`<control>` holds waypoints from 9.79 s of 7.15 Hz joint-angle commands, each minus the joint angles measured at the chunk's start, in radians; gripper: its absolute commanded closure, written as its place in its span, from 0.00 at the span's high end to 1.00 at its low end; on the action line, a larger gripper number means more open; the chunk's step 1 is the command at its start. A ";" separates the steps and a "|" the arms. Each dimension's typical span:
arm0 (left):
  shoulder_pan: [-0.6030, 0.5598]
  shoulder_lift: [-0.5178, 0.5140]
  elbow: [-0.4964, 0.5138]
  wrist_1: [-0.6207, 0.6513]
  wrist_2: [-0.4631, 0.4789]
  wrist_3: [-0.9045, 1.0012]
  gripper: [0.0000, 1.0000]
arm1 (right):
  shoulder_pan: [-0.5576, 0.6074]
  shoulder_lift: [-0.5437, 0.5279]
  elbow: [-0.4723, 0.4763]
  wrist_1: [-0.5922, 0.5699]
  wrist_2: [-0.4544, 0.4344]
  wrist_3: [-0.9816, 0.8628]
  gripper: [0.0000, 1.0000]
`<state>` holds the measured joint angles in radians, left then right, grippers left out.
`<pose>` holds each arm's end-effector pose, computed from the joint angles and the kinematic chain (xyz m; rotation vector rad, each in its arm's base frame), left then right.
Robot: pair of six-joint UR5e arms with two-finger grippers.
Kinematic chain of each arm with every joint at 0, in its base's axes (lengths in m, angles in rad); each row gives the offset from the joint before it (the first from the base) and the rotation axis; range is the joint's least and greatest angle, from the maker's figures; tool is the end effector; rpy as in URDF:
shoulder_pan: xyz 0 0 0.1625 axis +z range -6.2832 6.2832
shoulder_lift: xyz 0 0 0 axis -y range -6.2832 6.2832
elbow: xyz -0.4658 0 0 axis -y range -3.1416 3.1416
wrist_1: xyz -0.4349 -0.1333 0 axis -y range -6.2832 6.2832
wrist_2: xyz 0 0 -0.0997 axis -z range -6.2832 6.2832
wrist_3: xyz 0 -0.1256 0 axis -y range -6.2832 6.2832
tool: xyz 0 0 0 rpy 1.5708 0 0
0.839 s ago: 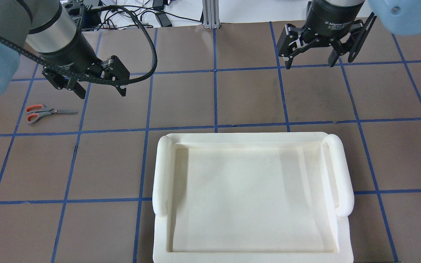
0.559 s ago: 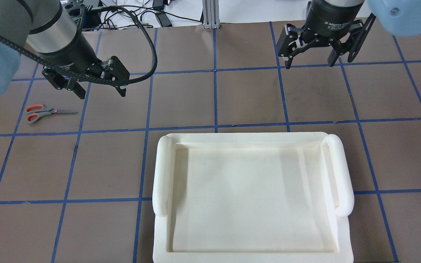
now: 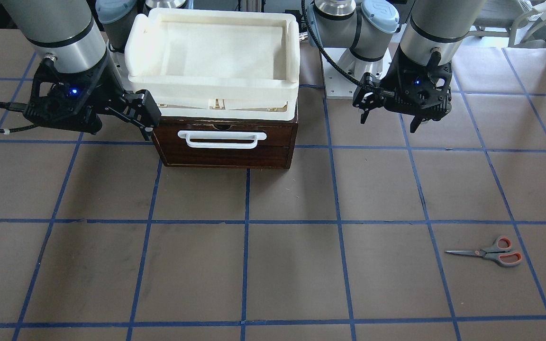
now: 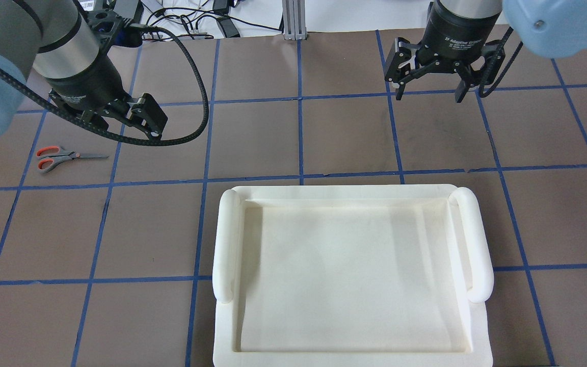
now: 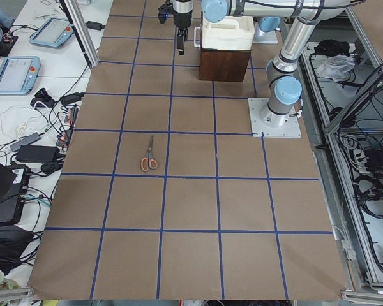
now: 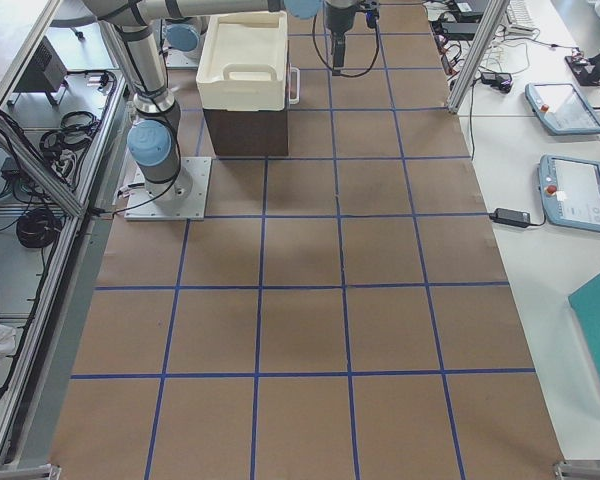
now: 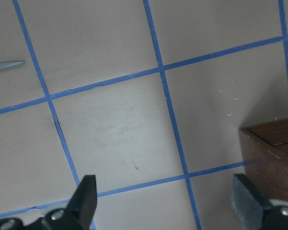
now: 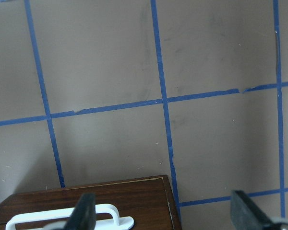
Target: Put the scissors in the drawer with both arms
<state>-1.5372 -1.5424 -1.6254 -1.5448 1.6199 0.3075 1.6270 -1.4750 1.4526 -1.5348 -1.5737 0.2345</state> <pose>-0.1096 -0.5252 0.4912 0.4223 3.0642 0.0132 0.1652 -0.5689 0.5090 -0.2792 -3.1242 -0.0204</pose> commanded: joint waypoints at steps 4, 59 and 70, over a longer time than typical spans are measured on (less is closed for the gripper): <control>0.316 -0.079 -0.005 0.006 0.009 0.797 1.00 | 0.028 0.050 0.014 -0.031 -0.046 0.889 1.00; 0.109 -0.093 0.136 -0.047 -0.002 1.659 0.00 | 0.238 0.455 -0.118 -0.172 0.090 1.436 1.00; -0.014 -0.104 0.130 -0.115 -0.008 1.356 0.00 | 0.192 0.518 -0.210 -0.200 0.087 1.373 1.00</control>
<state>-1.5483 -1.6451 -1.4949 -1.6575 1.6060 1.7154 1.8288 -0.9587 1.2462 -1.7225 -1.4875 1.6209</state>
